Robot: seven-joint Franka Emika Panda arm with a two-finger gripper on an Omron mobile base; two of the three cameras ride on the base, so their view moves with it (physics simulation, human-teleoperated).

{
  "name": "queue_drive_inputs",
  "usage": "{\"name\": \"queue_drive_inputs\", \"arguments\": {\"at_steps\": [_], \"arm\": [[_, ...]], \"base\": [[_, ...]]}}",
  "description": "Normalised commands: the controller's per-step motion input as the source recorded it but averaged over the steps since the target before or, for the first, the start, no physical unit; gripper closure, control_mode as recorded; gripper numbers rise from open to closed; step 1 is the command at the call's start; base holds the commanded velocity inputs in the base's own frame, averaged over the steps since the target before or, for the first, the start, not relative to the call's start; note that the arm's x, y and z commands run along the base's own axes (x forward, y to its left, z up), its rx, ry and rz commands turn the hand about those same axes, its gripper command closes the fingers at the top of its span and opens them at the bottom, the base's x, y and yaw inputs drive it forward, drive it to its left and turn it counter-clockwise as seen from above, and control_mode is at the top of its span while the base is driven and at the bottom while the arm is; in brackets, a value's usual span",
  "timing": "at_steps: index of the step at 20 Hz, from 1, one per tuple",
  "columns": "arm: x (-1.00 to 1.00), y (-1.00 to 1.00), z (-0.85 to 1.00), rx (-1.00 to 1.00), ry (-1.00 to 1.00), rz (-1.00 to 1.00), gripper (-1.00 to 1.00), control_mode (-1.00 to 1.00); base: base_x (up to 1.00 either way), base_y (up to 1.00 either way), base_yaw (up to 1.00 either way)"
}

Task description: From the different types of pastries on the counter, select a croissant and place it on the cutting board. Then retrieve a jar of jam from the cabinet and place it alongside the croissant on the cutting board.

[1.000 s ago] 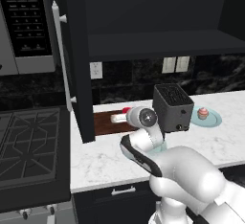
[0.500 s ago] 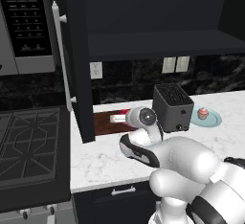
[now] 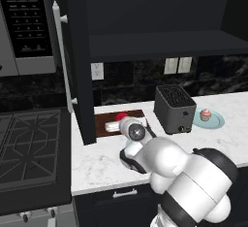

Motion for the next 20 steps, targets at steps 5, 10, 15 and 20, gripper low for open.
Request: {"name": "queue_drive_inputs", "arguments": {"at_steps": [5, 10, 15, 20], "arm": [[0.01, -0.12, 0.0, 0.02, 0.0, 0.0, 1.0, -1.0], [0.01, -0.21, 0.0, 0.14, -0.03, 0.0, 1.0, -1.0], [0.0, -0.08, -0.14, 0.03, 0.04, 0.0, 1.0, -1.0], [0.0, 0.0, -0.66, 0.0, 0.27, 0.0, 1.0, -1.0]], "base": [[0.0, 0.0, 0.0], [0.0, 0.0, 0.0], [0.0, 0.0, 0.0], [0.0, 0.0, 0.0]]}}
